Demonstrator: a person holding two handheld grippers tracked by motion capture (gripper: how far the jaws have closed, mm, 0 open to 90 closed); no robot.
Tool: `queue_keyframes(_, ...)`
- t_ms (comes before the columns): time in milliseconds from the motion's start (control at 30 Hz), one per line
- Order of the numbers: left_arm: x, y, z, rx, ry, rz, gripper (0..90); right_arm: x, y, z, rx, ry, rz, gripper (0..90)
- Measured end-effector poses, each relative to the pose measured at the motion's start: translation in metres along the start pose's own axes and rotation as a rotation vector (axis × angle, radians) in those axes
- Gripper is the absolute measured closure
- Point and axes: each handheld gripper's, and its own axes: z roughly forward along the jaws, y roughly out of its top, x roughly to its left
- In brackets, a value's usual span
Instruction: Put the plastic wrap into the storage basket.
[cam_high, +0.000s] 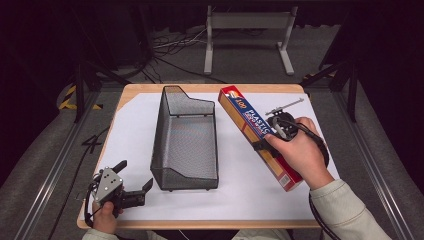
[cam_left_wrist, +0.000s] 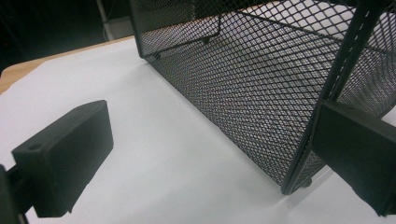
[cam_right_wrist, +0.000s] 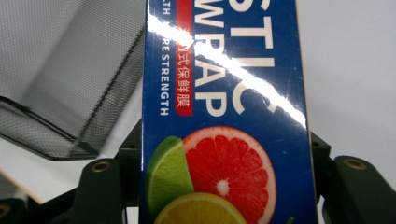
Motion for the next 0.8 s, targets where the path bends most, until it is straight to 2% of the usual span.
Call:
queue_keyframes(233,0.001,0.000,-0.001,-0.003,0.001,-0.001,0.1,0.015,0.006,0.003,-0.003,0.016,-0.015,39.7)
queue_keyframes(267,0.001,0.000,-0.001,-0.001,0.001,-0.002,0.2,0.022,0.009,0.005,-0.003,0.025,-0.019,39.7)
queue_keyframes(433,0.001,0.000,-0.001,-0.002,0.000,-0.003,0.2,0.030,0.013,0.007,-0.003,0.034,-0.024,39.7)
queue_keyframes(567,0.001,0.000,-0.001,-0.003,0.004,-0.002,0.2,0.043,0.021,0.013,0.004,0.047,-0.042,39.6)
queue_keyframes(800,0.001,0.000,-0.001,-0.006,0.010,-0.003,0.2,0.059,0.031,0.018,0.015,0.045,-0.047,39.6)
